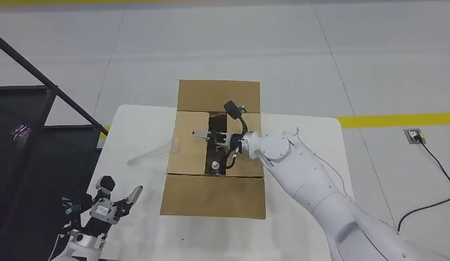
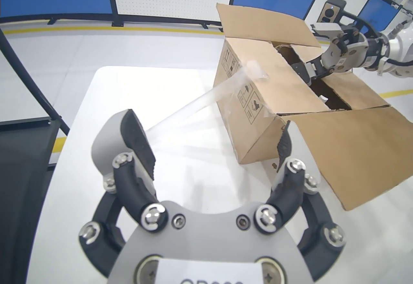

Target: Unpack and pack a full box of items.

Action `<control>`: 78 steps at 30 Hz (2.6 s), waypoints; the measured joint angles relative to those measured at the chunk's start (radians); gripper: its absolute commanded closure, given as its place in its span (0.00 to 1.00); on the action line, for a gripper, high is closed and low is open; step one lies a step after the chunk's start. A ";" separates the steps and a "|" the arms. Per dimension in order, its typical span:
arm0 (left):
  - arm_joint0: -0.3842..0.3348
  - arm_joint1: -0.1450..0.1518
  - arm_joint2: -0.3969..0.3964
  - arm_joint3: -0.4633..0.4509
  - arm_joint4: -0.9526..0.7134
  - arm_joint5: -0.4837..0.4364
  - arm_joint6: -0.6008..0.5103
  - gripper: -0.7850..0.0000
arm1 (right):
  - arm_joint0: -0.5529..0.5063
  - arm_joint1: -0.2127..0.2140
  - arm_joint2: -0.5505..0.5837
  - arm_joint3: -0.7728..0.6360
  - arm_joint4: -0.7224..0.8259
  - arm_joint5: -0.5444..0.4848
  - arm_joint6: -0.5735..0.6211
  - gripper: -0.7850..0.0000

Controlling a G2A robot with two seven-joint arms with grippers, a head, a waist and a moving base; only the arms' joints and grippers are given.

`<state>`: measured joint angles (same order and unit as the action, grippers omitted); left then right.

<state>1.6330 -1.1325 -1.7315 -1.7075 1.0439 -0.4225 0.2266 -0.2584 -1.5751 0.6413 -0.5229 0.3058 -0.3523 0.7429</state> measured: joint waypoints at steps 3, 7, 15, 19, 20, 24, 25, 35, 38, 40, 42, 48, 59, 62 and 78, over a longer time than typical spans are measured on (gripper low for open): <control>0.004 -0.001 0.004 -0.008 0.006 -0.007 0.003 0.00 | 0.010 -0.012 0.027 0.033 0.082 -0.017 0.067 0.00; 0.003 -0.001 0.014 -0.021 0.020 -0.016 -0.003 0.00 | 0.025 -0.025 0.069 0.067 0.187 -0.045 0.141 0.00; -0.026 -0.001 0.057 -0.066 0.106 -0.016 -0.033 0.00 | 0.040 -0.049 0.113 0.079 0.293 -0.061 0.212 0.00; -0.058 -0.005 0.096 -0.083 0.163 0.038 -0.044 0.00 | 0.043 -0.064 0.118 0.072 0.313 -0.070 0.227 0.00; -0.072 -0.007 0.110 -0.085 0.172 0.053 -0.054 0.00 | 0.043 -0.069 0.120 0.070 0.321 -0.072 0.237 0.00; -0.124 -0.011 0.159 -0.075 0.227 0.106 -0.083 0.00 | 0.048 -0.085 0.123 0.067 0.337 -0.084 0.254 0.00; -0.136 -0.013 0.172 -0.069 0.242 0.116 -0.085 0.00 | 0.049 -0.089 0.123 0.068 0.338 -0.087 0.256 0.00; -0.258 -0.031 0.248 0.003 0.213 0.219 -0.106 0.00 | 0.058 -0.121 0.131 0.102 0.360 -0.119 0.323 0.00; -0.263 -0.032 0.235 0.006 0.190 0.239 -0.103 0.00 | 0.059 -0.123 0.138 0.116 0.361 -0.138 0.364 0.00; -0.257 -0.032 0.223 0.004 0.188 0.242 -0.097 0.00 | 0.060 -0.123 0.145 0.123 0.364 -0.148 0.384 0.00; -0.244 -0.030 0.204 -0.002 0.181 0.241 -0.088 0.00 | 0.062 -0.120 0.153 0.128 0.360 -0.169 0.400 0.00; -0.196 -0.028 0.131 -0.016 0.138 0.260 -0.069 0.00 | 0.063 -0.100 0.178 0.118 0.315 -0.263 0.424 0.00; -0.187 -0.025 0.083 0.087 0.138 0.271 -0.114 0.00 | -0.082 0.024 0.255 -0.203 0.087 -0.343 0.382 0.00; -0.206 -0.026 0.094 0.130 0.153 0.278 -0.125 0.00 | -0.168 0.072 0.315 -0.348 0.033 -0.339 0.386 0.00; -0.148 -0.024 0.015 -0.008 0.104 0.258 -0.082 0.00 | -0.309 0.128 0.423 -0.549 -0.066 -0.301 0.335 0.00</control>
<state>1.4855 -1.1569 -1.7169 -1.7154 1.1483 -0.1649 0.1450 -0.5676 -1.4469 1.0647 -1.0721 0.2402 -0.6530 1.0777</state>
